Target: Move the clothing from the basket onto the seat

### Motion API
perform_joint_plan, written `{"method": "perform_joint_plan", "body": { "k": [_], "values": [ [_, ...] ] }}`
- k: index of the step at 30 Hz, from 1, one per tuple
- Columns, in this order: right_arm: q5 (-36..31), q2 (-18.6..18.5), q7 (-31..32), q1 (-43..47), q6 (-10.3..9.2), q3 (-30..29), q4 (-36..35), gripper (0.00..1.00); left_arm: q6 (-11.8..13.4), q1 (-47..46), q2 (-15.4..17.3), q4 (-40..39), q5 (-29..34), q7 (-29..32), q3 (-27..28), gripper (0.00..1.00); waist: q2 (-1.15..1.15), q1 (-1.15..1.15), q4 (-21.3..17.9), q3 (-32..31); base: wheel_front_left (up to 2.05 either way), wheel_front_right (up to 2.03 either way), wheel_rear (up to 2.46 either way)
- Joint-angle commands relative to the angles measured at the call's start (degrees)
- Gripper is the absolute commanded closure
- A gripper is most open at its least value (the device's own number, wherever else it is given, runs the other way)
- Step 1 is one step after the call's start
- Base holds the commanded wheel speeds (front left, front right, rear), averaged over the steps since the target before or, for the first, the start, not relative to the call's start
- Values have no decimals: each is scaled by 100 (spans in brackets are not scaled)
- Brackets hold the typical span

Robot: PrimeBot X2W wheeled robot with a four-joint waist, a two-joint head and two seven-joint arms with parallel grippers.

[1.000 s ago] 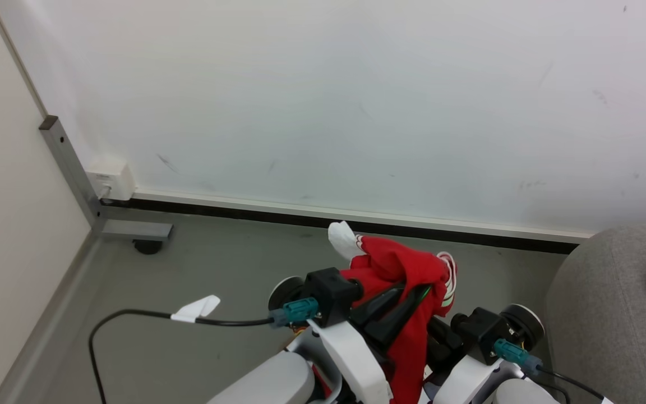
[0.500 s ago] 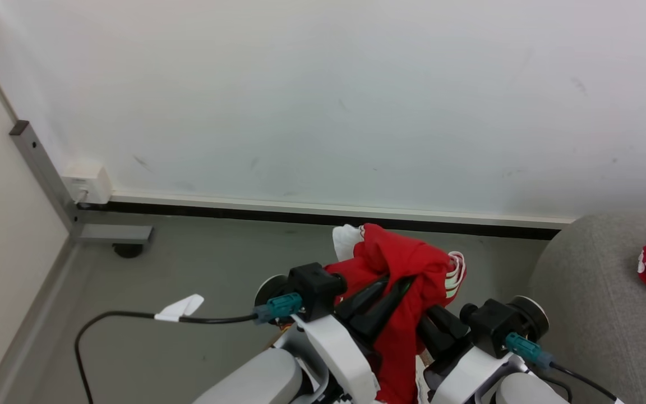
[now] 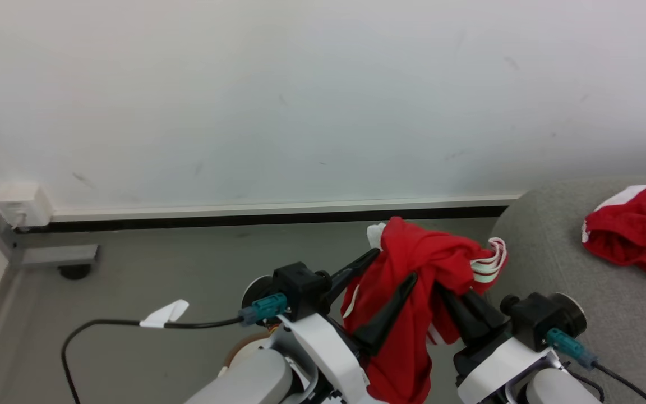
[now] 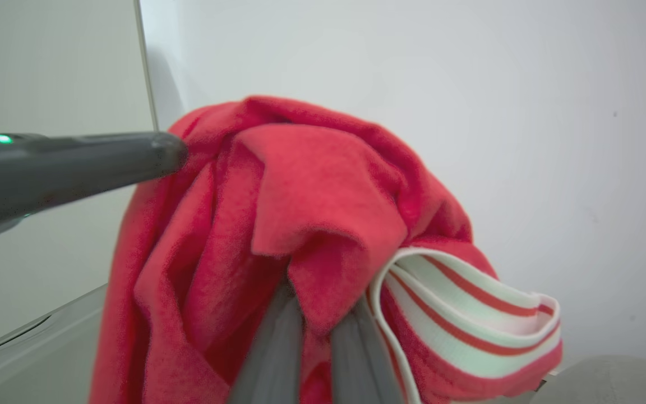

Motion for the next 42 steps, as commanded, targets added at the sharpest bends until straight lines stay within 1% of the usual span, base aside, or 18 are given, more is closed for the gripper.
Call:
{"method": "perform_joint_plan", "body": {
  "k": [1, 14, 20, 25, 29, 33, 38, 42],
  "values": [
    [-19, -53, 0, 45, -15, -147, -64, 100, 19, 69, 43, -28, 6, -29, 3, 0, -1, 0, -261, 58, 0, 0, 0],
    [-273, -341, 0, 381, -15, -1419, -653, 100, 85, 176, 248, -270, 153, -199, 10, 0, -1, 0, -1683, 339, 0, 0, 0],
    [-463, -394, 0, 685, -14, -2005, -1024, 100, 102, 171, 345, -410, 334, -283, 49, 0, -1, 0, -2205, 495, 0, 0, 0],
    [-573, -309, 0, 952, -14, -2257, -1226, 100, 117, 253, 339, -451, 415, -339, 126, 0, -1, 0, -2509, 544, 0, 0, 0],
    [-600, -260, 0, 1067, -14, -2308, -1319, 100, 93, 289, 313, -435, 525, -367, 142, 0, -1, 0, -2650, 585, 0, 0, 0],
    [-612, -237, -1, 1063, -14, -2362, -1395, 100, 68, 282, 300, -437, 603, -369, 165, 0, -1, 0, -2667, 658, 0, 0, 0],
    [-666, -352, -1, 817, -15, -2496, -1357, 100, 4, 213, 341, -479, 676, -370, 157, 0, -1, 0, -2574, 851, 0, 0, 0],
    [-603, -484, 31, 401, -15, -2804, -1230, 100, -44, 113, 479, -556, 698, -335, 160, 0, -1, 0, -2393, 1204, 0, 0, 0]
  ]
}}
